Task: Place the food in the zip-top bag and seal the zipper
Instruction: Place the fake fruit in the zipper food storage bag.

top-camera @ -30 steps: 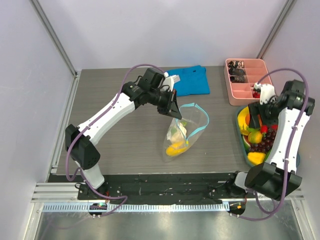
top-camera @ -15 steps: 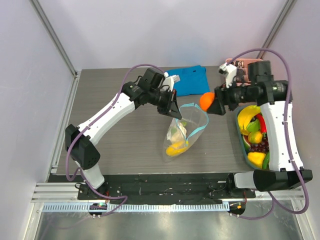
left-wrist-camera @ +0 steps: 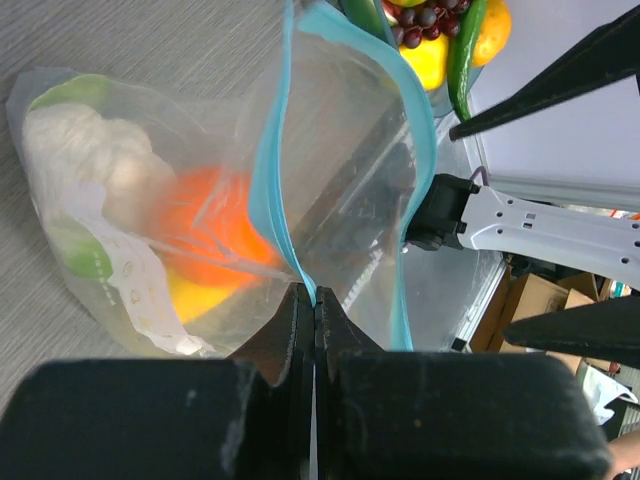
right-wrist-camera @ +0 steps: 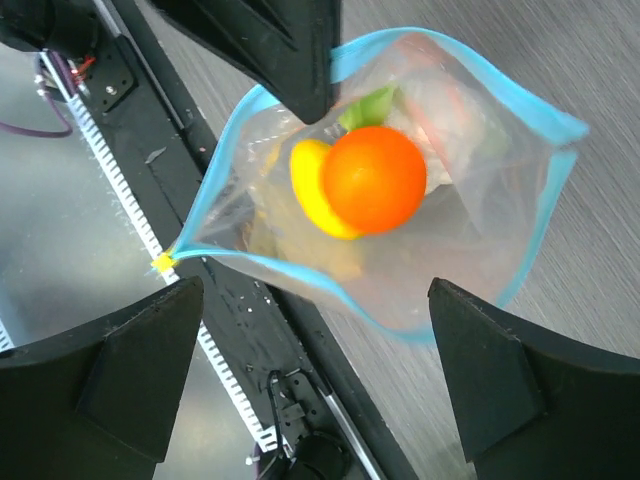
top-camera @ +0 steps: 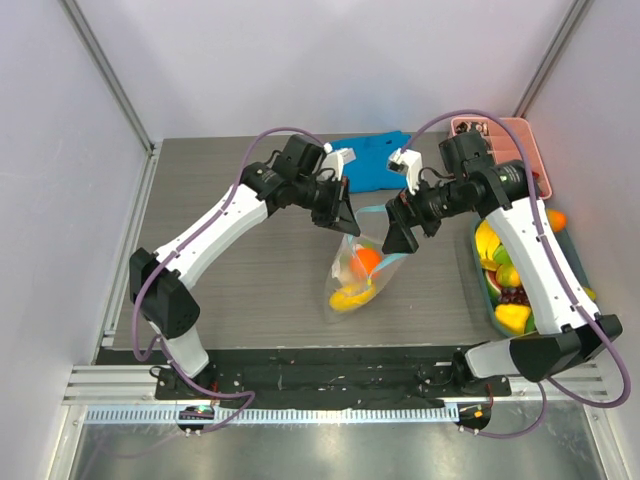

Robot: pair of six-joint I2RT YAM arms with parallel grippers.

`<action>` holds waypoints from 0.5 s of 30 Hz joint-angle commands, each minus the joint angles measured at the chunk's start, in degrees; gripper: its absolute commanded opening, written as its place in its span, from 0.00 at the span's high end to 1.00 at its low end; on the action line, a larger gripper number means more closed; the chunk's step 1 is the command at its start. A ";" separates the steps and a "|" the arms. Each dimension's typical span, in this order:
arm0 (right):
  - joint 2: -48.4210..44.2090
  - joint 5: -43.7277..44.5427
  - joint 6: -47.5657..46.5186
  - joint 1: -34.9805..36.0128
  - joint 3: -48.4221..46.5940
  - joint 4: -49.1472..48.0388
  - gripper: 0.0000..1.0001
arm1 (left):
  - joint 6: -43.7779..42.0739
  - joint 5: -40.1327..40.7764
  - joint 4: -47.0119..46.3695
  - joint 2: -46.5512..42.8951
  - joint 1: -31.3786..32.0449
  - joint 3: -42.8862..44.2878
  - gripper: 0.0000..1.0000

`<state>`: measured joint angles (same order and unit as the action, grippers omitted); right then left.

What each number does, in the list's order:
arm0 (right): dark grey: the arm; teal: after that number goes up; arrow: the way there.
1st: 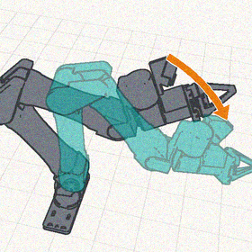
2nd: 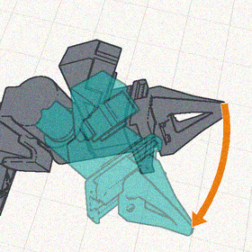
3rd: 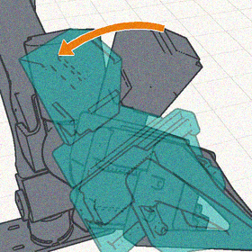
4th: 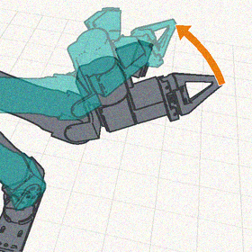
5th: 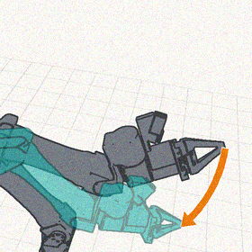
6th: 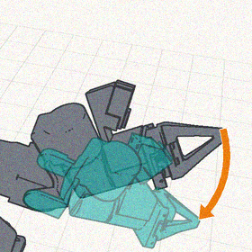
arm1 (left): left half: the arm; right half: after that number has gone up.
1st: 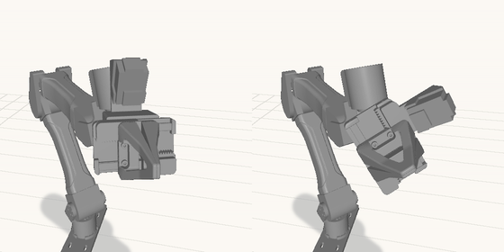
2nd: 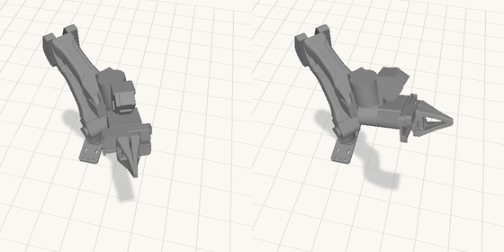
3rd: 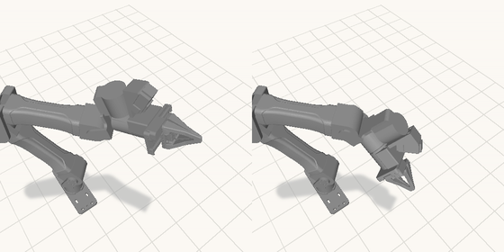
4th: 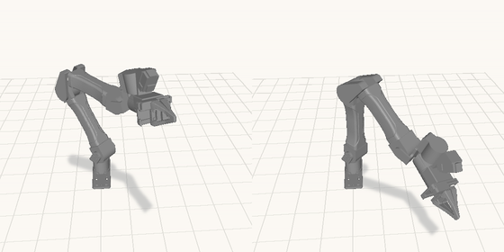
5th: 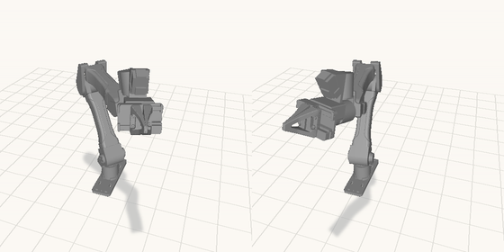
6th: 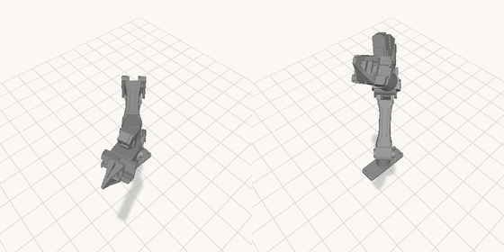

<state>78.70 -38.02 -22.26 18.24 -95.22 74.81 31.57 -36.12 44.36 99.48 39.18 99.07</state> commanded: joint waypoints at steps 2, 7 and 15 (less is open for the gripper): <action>-1.43 4.96 1.78 -1.18 -2.16 -1.59 0.00 | 0.51 -1.41 -2.08 -1.04 -0.24 -0.63 1.00; 1.71 -1.52 -1.19 -21.62 -5.23 6.28 0.02 | 0.51 -1.32 -2.43 -1.57 -0.33 -1.16 1.00; 6.46 -1.10 -14.36 -49.16 -4.62 11.24 0.02 | 0.60 -0.97 -2.35 -1.05 -0.33 -0.37 1.00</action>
<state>84.23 -38.85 -28.45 -23.03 -98.78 76.20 31.90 -36.12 43.94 99.48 39.18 98.06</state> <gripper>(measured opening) 0.983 0.015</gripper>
